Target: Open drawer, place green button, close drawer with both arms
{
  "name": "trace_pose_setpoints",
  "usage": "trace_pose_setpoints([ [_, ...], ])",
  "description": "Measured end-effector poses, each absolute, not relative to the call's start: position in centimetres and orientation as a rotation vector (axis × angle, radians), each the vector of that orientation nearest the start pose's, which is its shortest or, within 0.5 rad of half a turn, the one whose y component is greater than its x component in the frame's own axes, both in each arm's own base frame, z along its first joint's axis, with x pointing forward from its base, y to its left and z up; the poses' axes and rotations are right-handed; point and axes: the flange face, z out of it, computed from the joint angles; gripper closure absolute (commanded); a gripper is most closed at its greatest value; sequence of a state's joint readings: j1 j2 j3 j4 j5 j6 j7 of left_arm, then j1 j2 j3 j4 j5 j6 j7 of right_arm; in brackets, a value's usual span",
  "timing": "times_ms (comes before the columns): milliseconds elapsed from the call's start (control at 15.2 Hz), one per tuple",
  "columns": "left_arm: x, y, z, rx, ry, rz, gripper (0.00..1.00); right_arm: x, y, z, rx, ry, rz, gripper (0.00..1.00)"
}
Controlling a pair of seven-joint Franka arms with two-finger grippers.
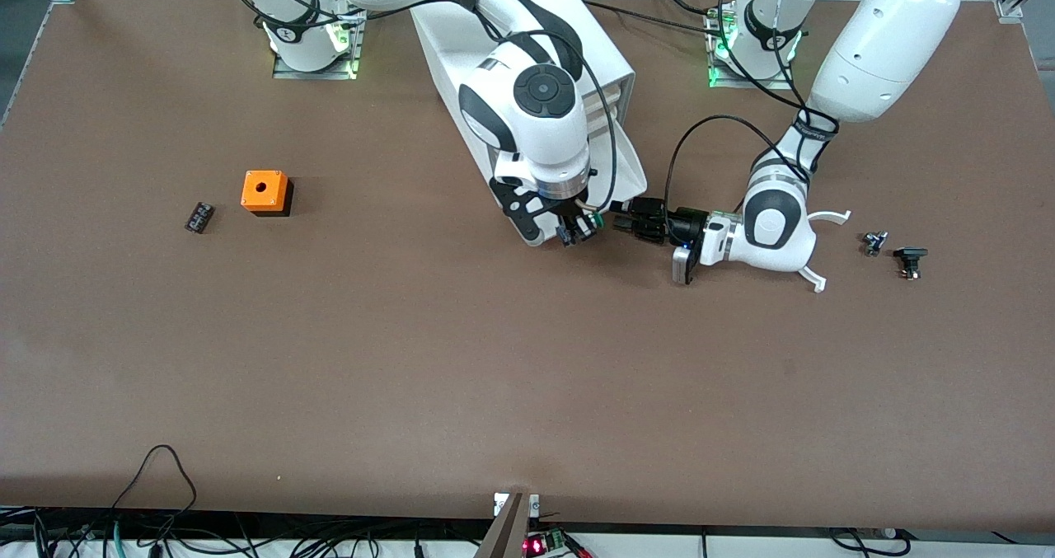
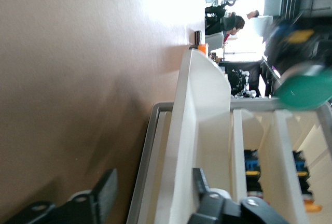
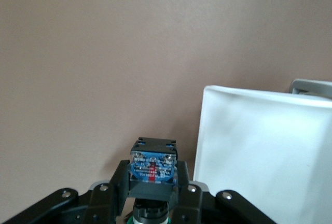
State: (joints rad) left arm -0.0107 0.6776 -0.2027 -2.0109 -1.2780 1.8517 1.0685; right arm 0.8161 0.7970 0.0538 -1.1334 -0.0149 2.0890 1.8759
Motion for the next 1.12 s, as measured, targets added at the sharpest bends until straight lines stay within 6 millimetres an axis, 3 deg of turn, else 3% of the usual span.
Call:
trace_pose_setpoints([
  [198, 53.1, -18.6, 15.8, 1.867, -0.223, -0.275, 0.0, 49.2, 59.2, 32.3, -2.643, 1.454, 0.003, 1.0],
  [528, 56.2, -16.4, 24.7, 1.952, -0.212, -0.398, 0.0, 46.6, 60.2, 29.6, -2.666, 1.488, 0.019, 1.0],
  [594, 56.8, -15.4, 26.2, 1.982, -0.221, -0.426, 0.0, 46.1, 60.4, 29.3, -2.663, 1.505, 0.022, 0.66],
  [660, 57.5, -14.4, 27.7, 2.019, -0.233, -0.457, 0.0, 45.6, 60.7, 29.0, -2.656, 1.523, 0.024, 0.01],
  [924, 59.8, -11.4, 32.2, 2.214, -0.252, -0.563, 0.0, 45.8, 60.7, 29.4, -2.627, 1.549, 0.018, 0.0],
  [1122, 60.8, -10.8, 33.8, 2.353, -0.223, -0.6, 0.0, 48.0, 59.9, 31.9, -2.572, 1.559, -0.017, 0.0],
])
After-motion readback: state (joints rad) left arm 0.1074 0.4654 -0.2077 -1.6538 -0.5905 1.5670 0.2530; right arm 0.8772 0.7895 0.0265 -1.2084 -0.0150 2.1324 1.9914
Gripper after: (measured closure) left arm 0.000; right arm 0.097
